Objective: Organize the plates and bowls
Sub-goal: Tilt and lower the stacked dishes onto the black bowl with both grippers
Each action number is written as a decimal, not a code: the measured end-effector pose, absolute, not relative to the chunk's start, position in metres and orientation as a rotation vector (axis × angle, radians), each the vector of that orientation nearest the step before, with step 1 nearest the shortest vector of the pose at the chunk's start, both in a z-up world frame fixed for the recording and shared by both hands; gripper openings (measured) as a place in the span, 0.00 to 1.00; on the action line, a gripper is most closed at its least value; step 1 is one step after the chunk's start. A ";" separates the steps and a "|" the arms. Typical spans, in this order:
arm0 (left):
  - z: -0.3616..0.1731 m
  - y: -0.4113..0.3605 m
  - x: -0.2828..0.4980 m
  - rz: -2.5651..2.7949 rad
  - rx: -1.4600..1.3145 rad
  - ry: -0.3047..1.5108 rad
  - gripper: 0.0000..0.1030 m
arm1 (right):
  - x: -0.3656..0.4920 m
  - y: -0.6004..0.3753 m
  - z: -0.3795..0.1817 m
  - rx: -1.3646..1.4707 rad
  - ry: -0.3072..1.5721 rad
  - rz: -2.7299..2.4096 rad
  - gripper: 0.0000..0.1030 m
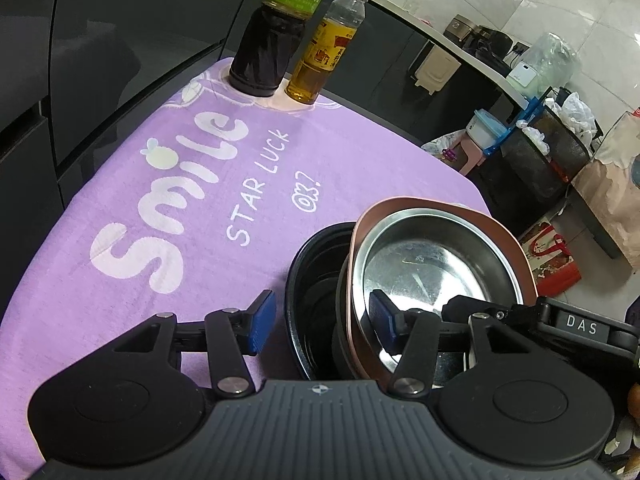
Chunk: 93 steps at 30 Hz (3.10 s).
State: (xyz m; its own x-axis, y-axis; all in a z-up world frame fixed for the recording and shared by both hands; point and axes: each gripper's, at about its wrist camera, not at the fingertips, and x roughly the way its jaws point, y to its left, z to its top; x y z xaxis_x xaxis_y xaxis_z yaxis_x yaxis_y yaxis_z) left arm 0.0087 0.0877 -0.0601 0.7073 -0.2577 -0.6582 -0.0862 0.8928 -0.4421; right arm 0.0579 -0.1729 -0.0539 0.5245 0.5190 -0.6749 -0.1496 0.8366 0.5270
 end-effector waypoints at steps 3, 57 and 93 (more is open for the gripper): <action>-0.064 0.089 0.012 -0.114 -0.494 0.804 0.47 | 0.057 -0.173 -0.053 0.428 0.941 0.418 0.71; -0.044 0.083 0.054 -0.182 -0.466 0.770 0.49 | 0.086 -0.160 -0.030 0.421 0.939 0.448 0.70; -0.030 0.062 0.152 -0.188 -0.416 0.756 0.49 | 0.169 -0.176 -0.018 0.444 0.931 0.405 0.70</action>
